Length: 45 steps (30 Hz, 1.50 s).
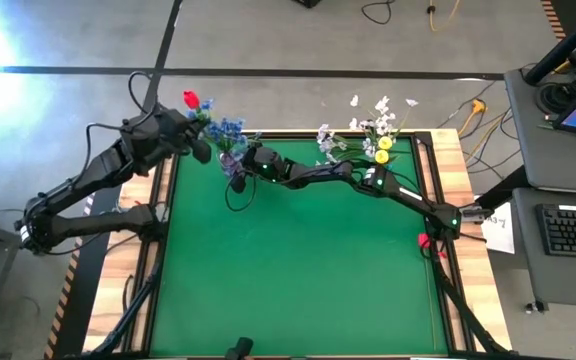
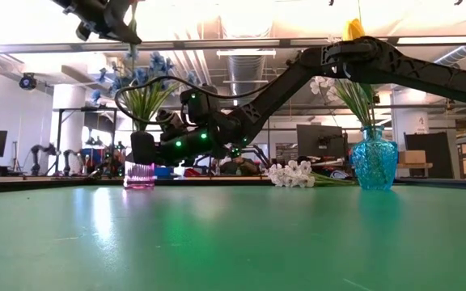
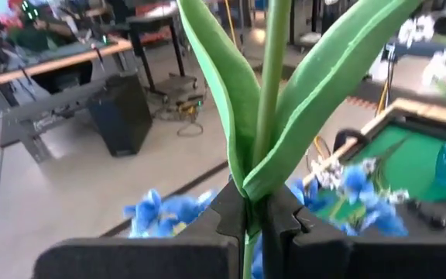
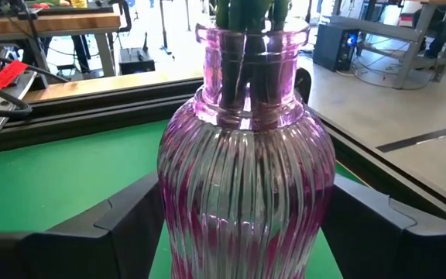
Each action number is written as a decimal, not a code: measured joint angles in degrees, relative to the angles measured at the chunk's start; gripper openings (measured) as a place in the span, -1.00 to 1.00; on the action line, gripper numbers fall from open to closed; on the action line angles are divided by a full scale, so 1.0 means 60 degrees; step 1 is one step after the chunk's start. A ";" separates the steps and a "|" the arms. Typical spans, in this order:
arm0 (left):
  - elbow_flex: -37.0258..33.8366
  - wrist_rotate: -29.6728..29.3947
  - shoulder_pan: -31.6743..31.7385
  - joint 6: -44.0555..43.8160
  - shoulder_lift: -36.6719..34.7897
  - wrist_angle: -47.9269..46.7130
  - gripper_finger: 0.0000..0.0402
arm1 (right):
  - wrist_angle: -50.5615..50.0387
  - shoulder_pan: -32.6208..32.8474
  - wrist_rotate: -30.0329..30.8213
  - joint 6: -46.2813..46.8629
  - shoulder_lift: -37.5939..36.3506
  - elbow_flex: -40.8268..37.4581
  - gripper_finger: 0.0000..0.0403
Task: Sort flowers into vase by color
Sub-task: Put the left red tulip into the purple vase
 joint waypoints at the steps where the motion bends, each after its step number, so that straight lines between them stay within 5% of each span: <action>1: 0.0000 -0.0002 0.0000 0.0016 -0.0013 0.0149 -1.00 | 0.0000 0.0000 0.0000 0.0001 0.0000 0.0000 0.45; 45: -0.1672 -0.0314 0.0011 -0.0887 -0.0321 0.1051 -1.00 | -0.0033 0.0022 0.0000 -0.0005 -0.0007 0.0000 0.45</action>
